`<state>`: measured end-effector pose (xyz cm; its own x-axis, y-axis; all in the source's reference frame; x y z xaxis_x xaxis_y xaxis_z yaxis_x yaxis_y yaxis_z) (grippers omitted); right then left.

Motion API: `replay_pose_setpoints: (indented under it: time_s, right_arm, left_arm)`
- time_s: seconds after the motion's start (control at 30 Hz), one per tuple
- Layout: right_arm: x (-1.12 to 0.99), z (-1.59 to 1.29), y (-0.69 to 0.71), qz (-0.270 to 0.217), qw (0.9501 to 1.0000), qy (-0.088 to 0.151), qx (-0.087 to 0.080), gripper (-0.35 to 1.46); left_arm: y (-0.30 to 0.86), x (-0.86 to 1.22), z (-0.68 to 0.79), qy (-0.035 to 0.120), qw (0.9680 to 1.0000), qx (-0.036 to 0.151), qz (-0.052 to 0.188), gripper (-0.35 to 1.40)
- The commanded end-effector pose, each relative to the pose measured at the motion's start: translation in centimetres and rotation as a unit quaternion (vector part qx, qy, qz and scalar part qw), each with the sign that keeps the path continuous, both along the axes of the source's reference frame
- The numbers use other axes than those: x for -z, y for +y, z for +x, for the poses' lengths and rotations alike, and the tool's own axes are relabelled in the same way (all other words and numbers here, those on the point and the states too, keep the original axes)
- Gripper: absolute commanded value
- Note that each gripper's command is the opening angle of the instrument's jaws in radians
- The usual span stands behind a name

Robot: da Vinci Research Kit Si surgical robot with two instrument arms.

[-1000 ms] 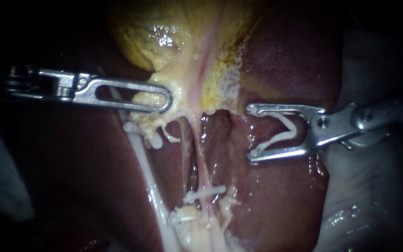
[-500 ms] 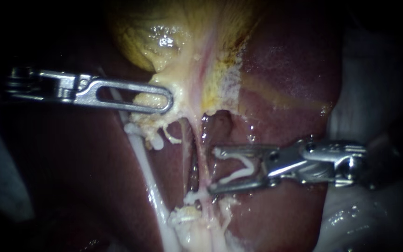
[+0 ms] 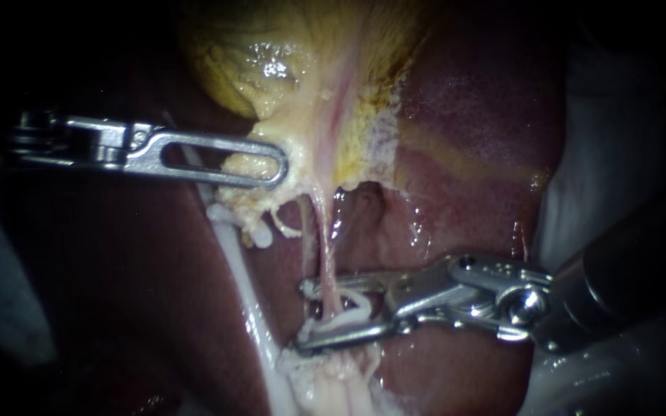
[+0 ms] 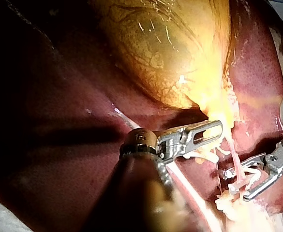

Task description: Clipping second clip right tube

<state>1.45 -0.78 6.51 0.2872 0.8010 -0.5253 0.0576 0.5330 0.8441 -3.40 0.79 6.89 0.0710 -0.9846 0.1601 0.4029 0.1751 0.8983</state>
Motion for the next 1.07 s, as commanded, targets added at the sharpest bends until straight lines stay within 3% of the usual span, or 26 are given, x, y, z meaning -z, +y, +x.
replay_pose_setpoints:
  time_s: [0.03,0.07,0.2,0.4,1.07]
  right_arm:
    - [0.02,-0.03,0.02,0.001,1.0000,-0.001,0.001,0.20]
    - [0.02,-0.05,0.04,0.002,1.0000,-0.001,0.001,0.03]
    - [0.03,-0.14,0.10,0.049,0.9986,-0.017,-0.009,-0.35]
    - [-0.05,-0.22,0.13,0.053,0.9980,-0.026,-0.022,-0.35]
    - [-0.03,-0.25,0.09,0.054,0.9981,-0.023,-0.017,-0.35]
  left_arm:
    - [0.00,0.00,0.00,0.000,1.0000,0.000,0.000,-0.35]
    - [0.00,0.00,0.00,0.000,1.0000,0.000,0.000,-0.35]
    - [0.00,0.00,0.00,0.000,1.0000,0.000,0.000,-0.35]
    - [0.00,-0.01,-0.02,0.000,1.0000,0.000,0.000,-0.35]
    - [0.01,-0.03,-0.02,0.000,1.0000,0.000,0.000,-0.35]
